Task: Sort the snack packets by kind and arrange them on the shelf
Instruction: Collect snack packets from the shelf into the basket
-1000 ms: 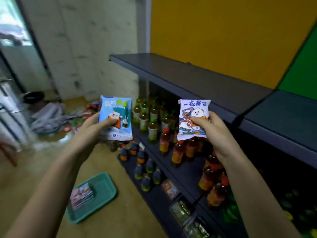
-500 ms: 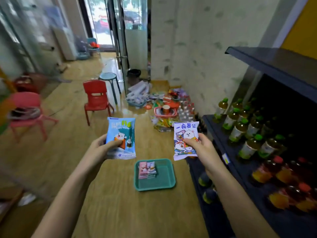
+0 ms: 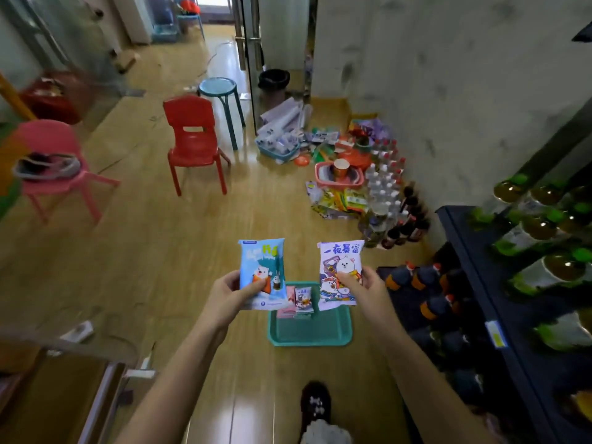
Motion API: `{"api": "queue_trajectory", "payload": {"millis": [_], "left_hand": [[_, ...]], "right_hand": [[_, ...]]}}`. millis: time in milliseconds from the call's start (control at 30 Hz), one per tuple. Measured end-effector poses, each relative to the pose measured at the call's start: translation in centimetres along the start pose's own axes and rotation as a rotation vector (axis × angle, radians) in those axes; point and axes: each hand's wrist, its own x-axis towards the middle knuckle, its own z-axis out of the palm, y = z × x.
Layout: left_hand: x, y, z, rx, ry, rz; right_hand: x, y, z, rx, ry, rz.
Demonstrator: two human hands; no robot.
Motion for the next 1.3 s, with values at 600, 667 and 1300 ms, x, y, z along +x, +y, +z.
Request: {"api": "queue_trajectory", "payload": {"millis": [600, 667, 1300], "left_hand": [[37.2, -34.1, 4.6, 0.019, 0.160, -0.401], [40.8, -39.4, 4.6, 0.059, 0.142, -0.406], [52.0, -60.8, 4.6, 0.724, 0.263, -0.028]], "right_hand": [[33.8, 35.9, 6.2, -0.158, 0.066, 0.385], [37.2, 41.8, 7.0, -0.183, 0.077, 0.408], [48.0, 65.3, 9.3, -0.593, 0.190, 0.099]]}}
